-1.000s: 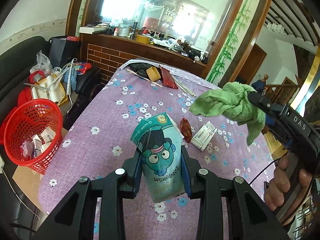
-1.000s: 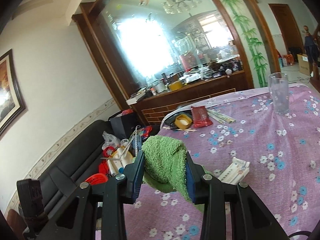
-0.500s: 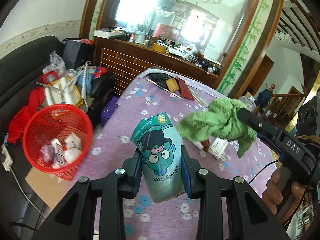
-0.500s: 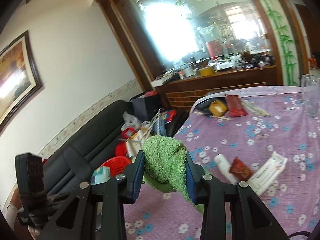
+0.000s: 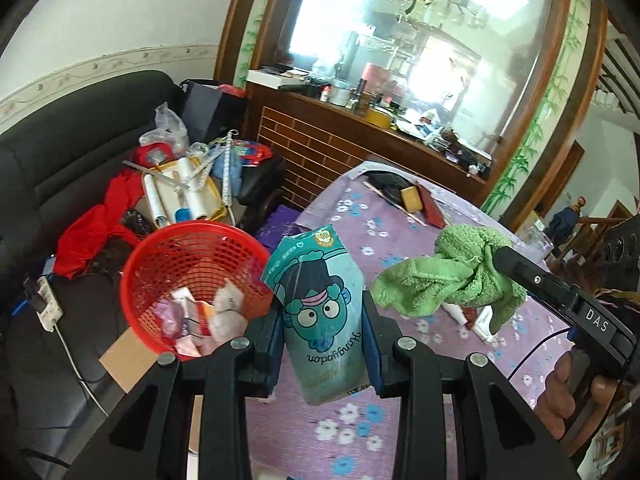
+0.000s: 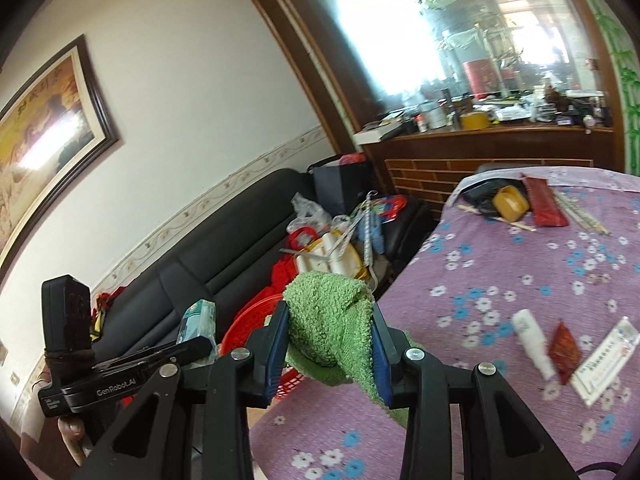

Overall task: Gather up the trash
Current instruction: 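Carry the wipes pack and green towel over the red basket and open both tools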

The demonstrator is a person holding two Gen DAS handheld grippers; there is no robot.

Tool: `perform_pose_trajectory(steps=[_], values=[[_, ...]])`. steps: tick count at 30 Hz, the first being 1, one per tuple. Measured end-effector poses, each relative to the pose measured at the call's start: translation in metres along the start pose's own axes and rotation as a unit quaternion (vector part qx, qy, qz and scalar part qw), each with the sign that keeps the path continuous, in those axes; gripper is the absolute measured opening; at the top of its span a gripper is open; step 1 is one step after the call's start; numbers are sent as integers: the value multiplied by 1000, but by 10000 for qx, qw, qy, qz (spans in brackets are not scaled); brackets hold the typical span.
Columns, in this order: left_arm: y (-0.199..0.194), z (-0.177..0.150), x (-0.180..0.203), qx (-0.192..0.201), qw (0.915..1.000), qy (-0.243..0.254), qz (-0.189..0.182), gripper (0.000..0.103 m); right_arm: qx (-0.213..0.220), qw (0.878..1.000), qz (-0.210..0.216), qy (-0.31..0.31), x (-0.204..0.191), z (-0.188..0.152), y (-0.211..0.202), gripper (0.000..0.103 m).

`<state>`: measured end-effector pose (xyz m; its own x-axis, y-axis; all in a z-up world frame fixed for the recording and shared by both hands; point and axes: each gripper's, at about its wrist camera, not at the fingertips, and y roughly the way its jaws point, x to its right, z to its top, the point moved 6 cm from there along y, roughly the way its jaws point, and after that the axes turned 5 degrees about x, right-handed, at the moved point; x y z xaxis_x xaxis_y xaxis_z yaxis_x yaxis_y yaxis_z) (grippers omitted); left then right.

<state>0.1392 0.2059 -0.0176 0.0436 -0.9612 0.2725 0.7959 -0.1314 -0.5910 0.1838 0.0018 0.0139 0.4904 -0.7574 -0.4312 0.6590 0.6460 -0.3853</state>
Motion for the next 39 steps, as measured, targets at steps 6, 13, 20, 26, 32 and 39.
perform_pose_trajectory(steps=[6,13,20,26,32,39], values=[[4,5,-26,-15,9998,-121,180,36,-328,9993,189,-7,-14,-12,36,40],[8,1,-56,-100,9990,-307,314,36,-553,9980,305,-47,-32,-21,66,40],[20,-4,-75,-226,9982,-423,373,36,-691,9970,340,-37,-48,-26,92,40],[24,-6,-87,-242,9977,-474,421,36,-775,9965,322,-19,-54,-28,109,40],[30,-8,-98,-306,9969,-568,445,36,-894,9954,336,16,-57,-30,124,40],[40,-10,-104,-378,9965,-574,468,36,-935,9950,357,32,-60,-30,138,40]])
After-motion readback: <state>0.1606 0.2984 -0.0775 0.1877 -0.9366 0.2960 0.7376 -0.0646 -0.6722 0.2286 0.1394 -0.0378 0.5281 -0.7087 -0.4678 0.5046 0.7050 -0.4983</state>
